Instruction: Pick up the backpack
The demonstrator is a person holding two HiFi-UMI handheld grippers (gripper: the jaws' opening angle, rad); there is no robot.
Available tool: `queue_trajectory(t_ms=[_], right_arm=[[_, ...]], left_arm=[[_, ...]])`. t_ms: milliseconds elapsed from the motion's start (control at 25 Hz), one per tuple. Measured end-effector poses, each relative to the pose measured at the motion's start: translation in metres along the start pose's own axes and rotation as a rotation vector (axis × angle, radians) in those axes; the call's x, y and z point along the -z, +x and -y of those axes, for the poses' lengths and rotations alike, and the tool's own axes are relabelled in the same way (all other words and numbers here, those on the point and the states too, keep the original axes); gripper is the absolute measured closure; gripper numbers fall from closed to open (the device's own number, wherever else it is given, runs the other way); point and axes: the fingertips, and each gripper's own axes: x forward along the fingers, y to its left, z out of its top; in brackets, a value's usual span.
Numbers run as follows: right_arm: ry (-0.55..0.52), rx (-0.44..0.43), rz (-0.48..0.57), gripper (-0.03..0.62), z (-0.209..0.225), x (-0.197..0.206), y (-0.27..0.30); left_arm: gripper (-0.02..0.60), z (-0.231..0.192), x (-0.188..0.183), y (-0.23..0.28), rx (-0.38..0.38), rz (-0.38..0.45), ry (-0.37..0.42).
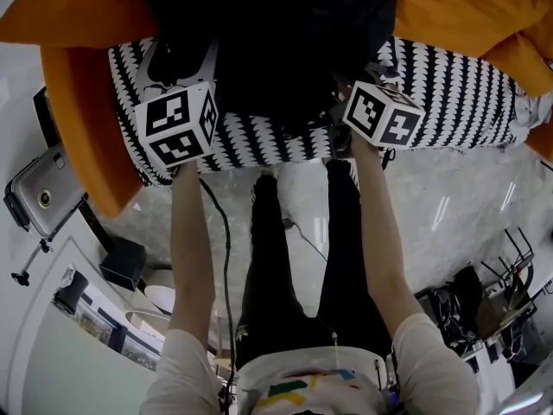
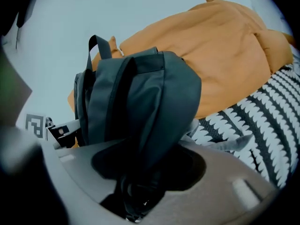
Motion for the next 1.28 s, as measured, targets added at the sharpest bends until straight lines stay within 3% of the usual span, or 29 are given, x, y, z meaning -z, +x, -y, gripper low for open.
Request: queue_trajectory(t_ms=[120, 280, 400, 720, 1000, 1280], right_arm=[[-0.001, 0.0, 0.006, 0.405, 0.006, -0.004, -0.001], [-0.036, -0.005, 0.012, 0.435, -0.004, 0.0, 0.001], [-0.05, -0.005, 0.01, 0.448, -0.001, 0.001, 0.001], [-0.128, 0.032, 0.043, 0.488, -0.019, 0.001, -0.003], [-0.181, 0.082, 0.073, 0.503, -0.029, -0.006, -0.015], [-0.329, 0.141, 0.127, 0.511, -0.042, -0.042, -0.043]], left_arm=[[0.245, 0.004, 0.002, 0.007, 0.007, -0.046, 0.009], [0.455, 0.004, 0.009, 0.003, 0.018, -0.104, 0.083], [0.514, 0.011, 0.013, 0.006, 0.034, -0.131, 0.059], [0.538, 0.002, 0.012, -0.002, 0.046, -0.124, 0.018], [0.545, 0.001, 0.007, -0.016, 0.068, -0.118, 0.028], [0.548, 0.009, -0.007, -0.037, 0.076, -0.057, -0.039]])
